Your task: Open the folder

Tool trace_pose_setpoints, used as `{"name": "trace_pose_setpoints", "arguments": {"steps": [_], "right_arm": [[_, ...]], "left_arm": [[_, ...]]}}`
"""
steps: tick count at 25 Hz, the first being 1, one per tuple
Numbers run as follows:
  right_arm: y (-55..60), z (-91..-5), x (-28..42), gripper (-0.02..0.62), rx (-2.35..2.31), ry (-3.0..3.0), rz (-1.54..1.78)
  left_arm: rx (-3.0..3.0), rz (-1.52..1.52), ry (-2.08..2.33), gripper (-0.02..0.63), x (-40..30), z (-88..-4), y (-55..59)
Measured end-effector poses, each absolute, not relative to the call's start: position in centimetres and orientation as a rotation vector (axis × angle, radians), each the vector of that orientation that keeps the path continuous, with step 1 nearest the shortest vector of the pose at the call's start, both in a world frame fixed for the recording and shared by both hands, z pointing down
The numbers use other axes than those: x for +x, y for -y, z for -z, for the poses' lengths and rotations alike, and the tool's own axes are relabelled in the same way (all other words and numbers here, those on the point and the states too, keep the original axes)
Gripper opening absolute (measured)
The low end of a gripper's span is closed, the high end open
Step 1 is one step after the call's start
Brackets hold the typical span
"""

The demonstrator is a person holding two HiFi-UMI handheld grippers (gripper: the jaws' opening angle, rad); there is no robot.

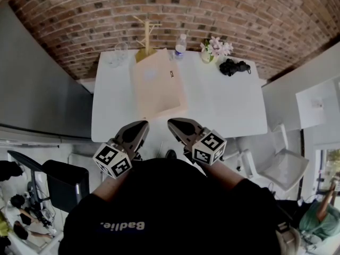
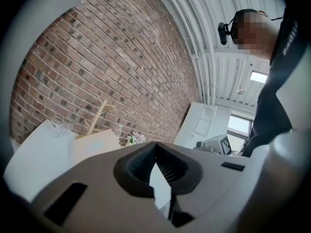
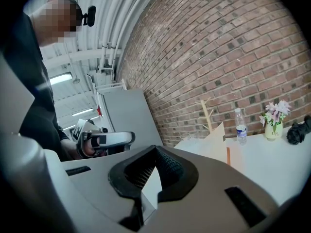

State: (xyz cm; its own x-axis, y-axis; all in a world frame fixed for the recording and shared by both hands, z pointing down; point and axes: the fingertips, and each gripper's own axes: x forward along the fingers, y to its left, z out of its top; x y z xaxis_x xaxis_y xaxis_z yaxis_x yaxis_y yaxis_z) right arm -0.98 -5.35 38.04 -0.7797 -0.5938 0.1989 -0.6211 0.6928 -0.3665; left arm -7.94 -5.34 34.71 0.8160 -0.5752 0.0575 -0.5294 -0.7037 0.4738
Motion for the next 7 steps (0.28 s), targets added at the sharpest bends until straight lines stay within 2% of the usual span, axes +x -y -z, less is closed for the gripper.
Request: {"name": "trace_pose_setpoints", "arguments": {"steps": [7], "right_arm": [[5.36, -38.10, -1.03, 0.029, 1.027, 2.831, -0.647]], "left_arm": [[2.517, 0.133, 0.821, 0.003, -8.18, -34.74, 5.32]]}}
